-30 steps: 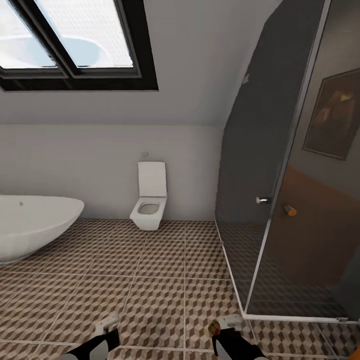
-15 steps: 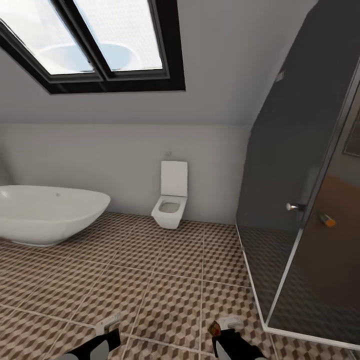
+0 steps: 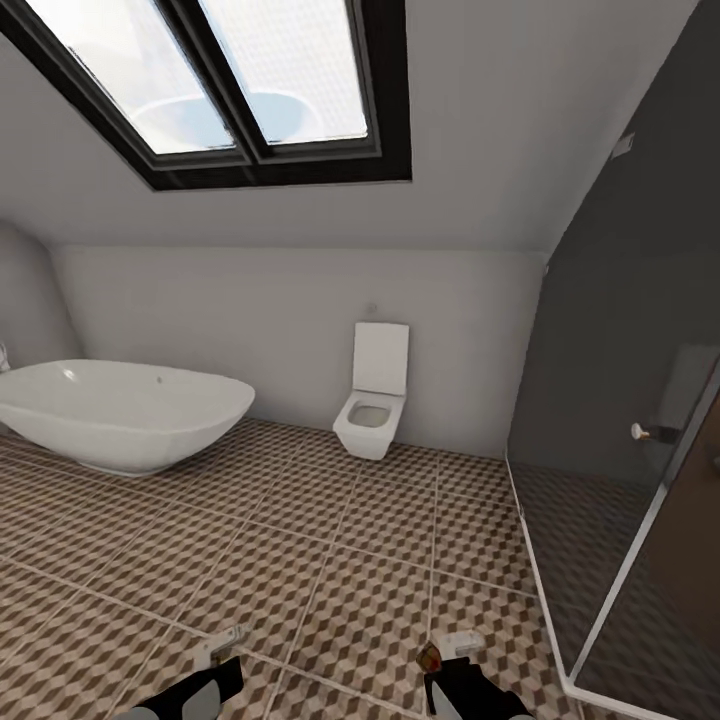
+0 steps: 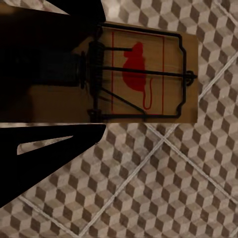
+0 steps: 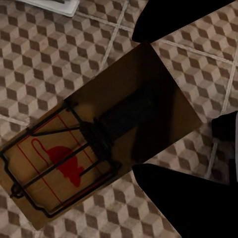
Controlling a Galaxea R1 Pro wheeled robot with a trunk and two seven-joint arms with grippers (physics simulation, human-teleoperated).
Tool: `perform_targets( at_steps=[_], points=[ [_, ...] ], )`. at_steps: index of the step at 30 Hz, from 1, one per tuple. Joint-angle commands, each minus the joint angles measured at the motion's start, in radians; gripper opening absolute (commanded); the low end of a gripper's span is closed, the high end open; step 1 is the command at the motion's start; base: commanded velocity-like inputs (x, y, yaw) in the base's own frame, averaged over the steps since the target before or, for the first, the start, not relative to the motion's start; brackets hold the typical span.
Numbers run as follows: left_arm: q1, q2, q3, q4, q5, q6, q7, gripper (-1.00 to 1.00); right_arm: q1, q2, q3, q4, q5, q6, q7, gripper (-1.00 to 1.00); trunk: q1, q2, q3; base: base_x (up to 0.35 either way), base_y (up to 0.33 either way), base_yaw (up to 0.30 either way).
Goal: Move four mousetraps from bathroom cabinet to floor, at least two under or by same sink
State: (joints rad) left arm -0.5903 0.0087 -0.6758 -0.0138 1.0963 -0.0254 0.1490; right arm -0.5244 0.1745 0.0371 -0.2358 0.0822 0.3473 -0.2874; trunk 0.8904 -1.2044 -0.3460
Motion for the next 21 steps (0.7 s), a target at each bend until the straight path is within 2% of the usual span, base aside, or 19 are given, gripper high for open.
perform_targets(
  at_steps=[1,21],
  points=[
    [0.000,0.001,-0.008,-0.002,0.005,-0.001,0.004,-1.00,0.000,0.000,0.003,-0.002,0.007,0.009,0.004,-1.00,0.000,-0.001,-0.001,0.264,0.000,0.023],
    [0.000,0.007,-0.007,-0.002,0.006,0.009,0.003,-1.00,0.000,0.000,0.003,-0.002,0.007,-0.015,0.004,-1.00,0.000,-0.001,-0.001,0.317,0.000,0.002]
  ],
)
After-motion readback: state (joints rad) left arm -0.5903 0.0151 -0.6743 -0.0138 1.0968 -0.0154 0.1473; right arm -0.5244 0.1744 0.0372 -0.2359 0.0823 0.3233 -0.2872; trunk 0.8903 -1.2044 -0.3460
